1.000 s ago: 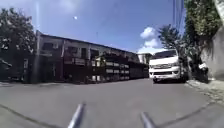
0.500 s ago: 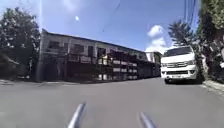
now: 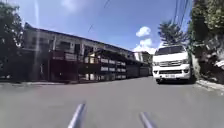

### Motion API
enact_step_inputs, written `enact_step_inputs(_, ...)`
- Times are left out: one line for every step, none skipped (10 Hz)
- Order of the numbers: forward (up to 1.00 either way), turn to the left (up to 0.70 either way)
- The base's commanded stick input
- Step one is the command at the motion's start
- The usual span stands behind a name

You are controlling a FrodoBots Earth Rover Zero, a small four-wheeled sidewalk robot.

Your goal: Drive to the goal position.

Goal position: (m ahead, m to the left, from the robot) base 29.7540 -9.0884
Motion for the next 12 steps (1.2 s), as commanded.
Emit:
enact_step_inputs(1.0,0.0)
enact_step_inputs(1.0,0.15)
enact_step_inputs(1.0,0.11)
enact_step_inputs(1.0,0.05)
enact_step_inputs(1.0,0.03)
enact_step_inputs(1.0,0.02)
enact_step_inputs(1.0,0.07)
enact_step_inputs(1.0,0.05)
enact_step_inputs(1.0,0.23)
enact_step_inputs(1.0,0.01)
enact_step_inputs(1.0,0.0)
enact_step_inputs(1.0,0.0)
